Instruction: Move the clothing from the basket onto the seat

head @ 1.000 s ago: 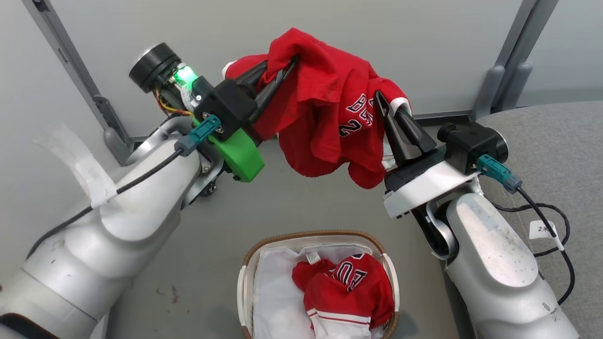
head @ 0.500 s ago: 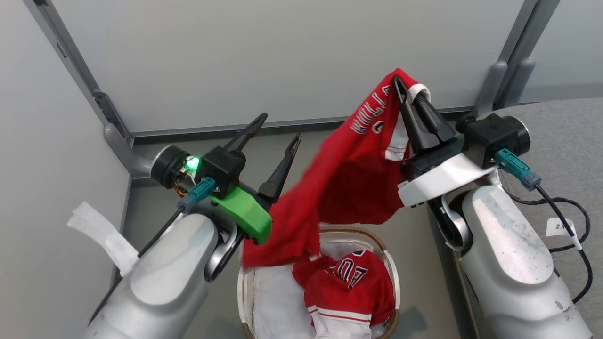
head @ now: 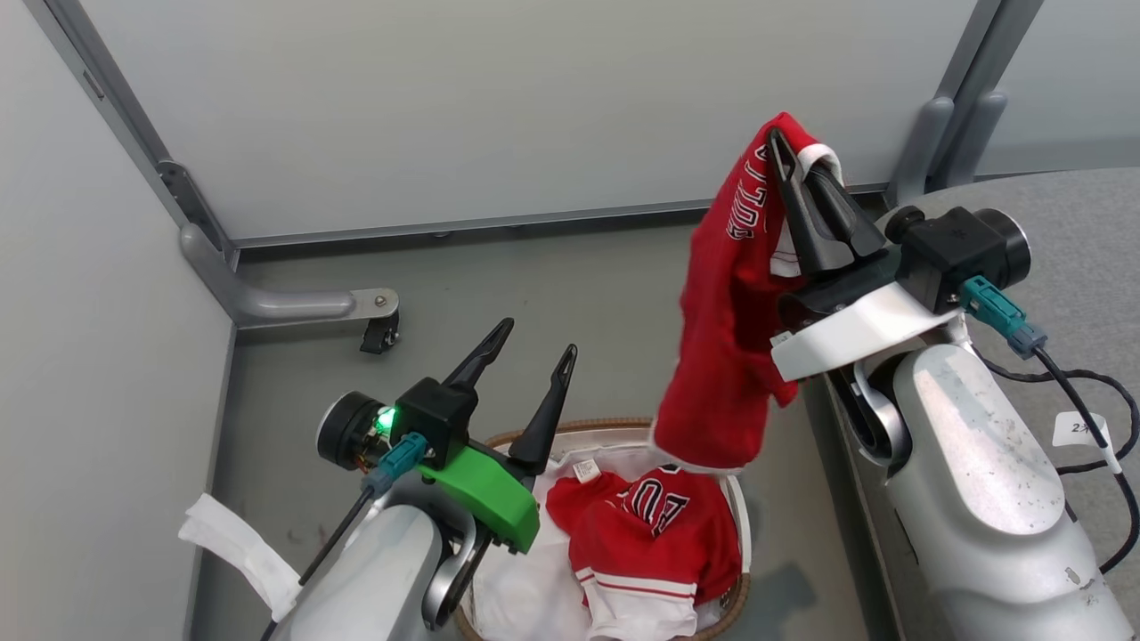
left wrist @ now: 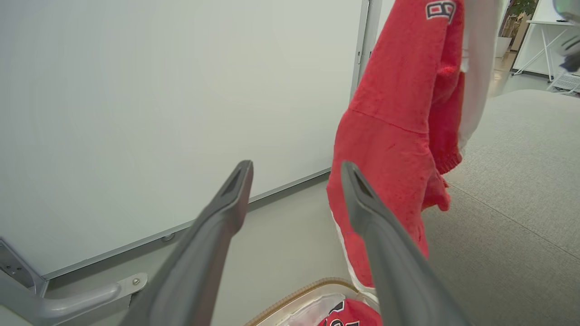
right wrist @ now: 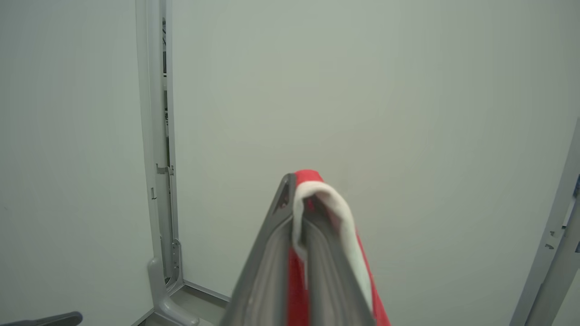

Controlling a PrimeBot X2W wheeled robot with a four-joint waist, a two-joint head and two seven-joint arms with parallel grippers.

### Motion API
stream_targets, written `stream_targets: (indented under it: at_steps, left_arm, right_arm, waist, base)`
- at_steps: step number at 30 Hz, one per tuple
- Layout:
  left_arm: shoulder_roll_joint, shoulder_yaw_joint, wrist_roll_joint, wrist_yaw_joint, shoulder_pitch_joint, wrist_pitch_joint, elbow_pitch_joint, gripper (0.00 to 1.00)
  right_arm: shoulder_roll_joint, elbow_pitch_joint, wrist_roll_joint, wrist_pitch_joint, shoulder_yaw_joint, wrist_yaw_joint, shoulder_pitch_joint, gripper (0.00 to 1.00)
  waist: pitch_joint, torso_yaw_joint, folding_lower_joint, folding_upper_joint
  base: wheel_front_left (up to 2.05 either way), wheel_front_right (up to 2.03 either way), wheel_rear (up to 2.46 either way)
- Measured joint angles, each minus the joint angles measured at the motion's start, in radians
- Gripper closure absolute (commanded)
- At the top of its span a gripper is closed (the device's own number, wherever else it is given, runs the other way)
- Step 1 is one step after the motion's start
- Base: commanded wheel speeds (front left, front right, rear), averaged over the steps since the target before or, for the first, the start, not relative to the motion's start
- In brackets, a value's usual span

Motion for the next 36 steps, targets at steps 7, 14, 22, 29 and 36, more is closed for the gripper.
stream_targets:
  at_steps: [7,14,22,29,36]
  left_arm:
    - [-0.024,0.035,0.027,-0.004,0.040,0.000,-0.003,0.00]
    - [-0.037,0.027,0.036,-0.005,0.053,0.000,-0.019,0.00]
    - [-0.045,0.023,0.036,-0.006,0.057,0.000,-0.040,0.00]
    - [-0.046,0.021,0.047,-0.006,0.049,0.000,-0.051,0.00]
    - [-0.034,0.005,0.055,-0.006,0.025,0.000,-0.051,0.00]
  right_arm:
    - [0.000,0.000,-0.004,0.000,-0.006,0.000,0.000,1.00]
    - [-0.006,0.002,-0.033,0.000,-0.006,0.000,-0.001,1.00]
    - [-0.046,-0.004,-0.053,0.000,0.000,0.000,-0.007,1.00]
    - [-0.078,-0.019,-0.061,0.000,-0.051,0.000,-0.017,1.00]
    - [-0.078,-0.034,-0.066,0.000,-0.104,0.000,-0.021,1.00]
  waist:
    - [0.007,-0.009,0.0000,0.0000]
    - [0.013,-0.034,0.0000,0.0000]
    - [0.028,-0.116,0.0000,0.0000]
    - [0.058,-0.215,0.0000,0.0000]
    - [0.099,-0.312,0.0000,0.0000]
  base:
    - [0.00,0.00,0.00]
    - [0.00,0.00,0.00]
    - [0.00,0.00,0.00]
    - [0.00,0.00,0.00]
    - [0.00,0.00,0.00]
